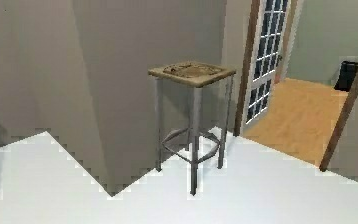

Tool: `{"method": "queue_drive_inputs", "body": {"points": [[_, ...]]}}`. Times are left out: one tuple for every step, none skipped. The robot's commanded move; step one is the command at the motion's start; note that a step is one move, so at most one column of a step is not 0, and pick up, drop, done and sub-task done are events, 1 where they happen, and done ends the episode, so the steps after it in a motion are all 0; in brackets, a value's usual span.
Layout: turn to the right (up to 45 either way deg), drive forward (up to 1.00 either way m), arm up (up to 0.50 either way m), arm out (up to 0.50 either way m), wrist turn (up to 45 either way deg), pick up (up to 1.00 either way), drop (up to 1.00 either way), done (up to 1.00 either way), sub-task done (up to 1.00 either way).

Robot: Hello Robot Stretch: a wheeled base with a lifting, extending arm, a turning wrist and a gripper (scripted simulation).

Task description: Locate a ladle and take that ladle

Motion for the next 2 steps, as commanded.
{"method": "queue_drive_inputs", "body": {"points": [[39.0,0.0,0.0,0.0,0.0,0.0,0.0,0.0,0.0],[0.0,0.8,0.0,0.0,0.0,0.0,0.0,0.0,0.0]]}}
